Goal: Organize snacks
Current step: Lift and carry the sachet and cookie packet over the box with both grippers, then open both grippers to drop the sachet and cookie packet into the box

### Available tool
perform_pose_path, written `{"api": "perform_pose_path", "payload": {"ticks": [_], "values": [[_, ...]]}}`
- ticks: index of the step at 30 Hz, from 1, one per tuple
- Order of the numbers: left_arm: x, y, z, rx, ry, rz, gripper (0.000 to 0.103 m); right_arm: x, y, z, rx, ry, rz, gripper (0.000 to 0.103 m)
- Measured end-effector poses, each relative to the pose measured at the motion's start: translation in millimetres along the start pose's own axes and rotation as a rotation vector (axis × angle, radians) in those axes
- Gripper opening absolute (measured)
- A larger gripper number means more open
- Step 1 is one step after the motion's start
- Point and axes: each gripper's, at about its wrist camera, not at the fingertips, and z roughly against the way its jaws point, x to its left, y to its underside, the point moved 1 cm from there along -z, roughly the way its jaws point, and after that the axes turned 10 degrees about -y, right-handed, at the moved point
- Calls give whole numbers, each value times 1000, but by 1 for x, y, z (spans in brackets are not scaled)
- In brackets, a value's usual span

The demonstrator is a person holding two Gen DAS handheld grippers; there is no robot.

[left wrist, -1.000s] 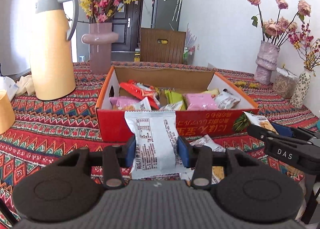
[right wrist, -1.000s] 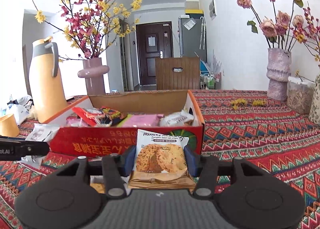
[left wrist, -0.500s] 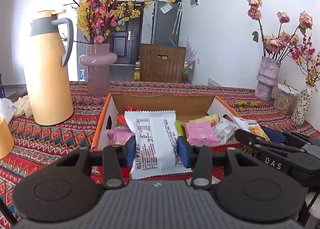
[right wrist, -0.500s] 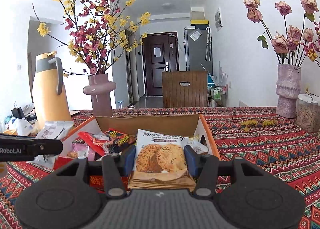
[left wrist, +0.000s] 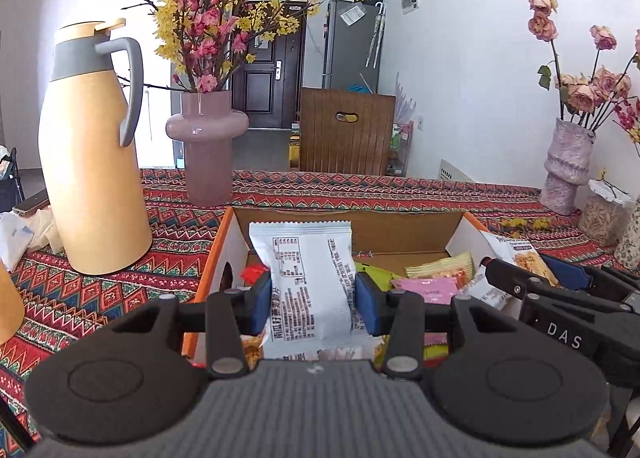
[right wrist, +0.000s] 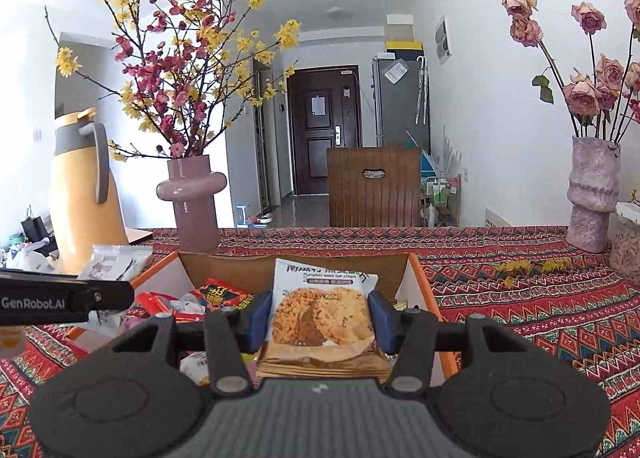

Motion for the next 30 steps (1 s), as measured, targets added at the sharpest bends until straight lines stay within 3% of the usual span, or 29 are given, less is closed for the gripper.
{"api": "perform_pose_path", "payload": {"ticks": [12,24,26,27,28,29,30], "values": [[-2,12,-43,-43,-57,-16,44,-9,9,-27,27,-12,-9,51],[5,18,-48,-14,-24,3,45,-6,17,-35,64,2,3,54],[7,18,-46,-20,-23,16,57,-8,16,-33,56,7,-4,69],[8,18,-45,-28,-26,24,62,-9,16,-32,49,14,-8,83],[9,17,-43,-37,-37,29,75,-9,16,-30,38,20,-13,91],[9,17,-42,-47,-49,34,87,-10,15,-28,28,21,-17,92],[10,17,-40,-58,-58,40,90,-10,15,-27,21,21,-23,95]]}}
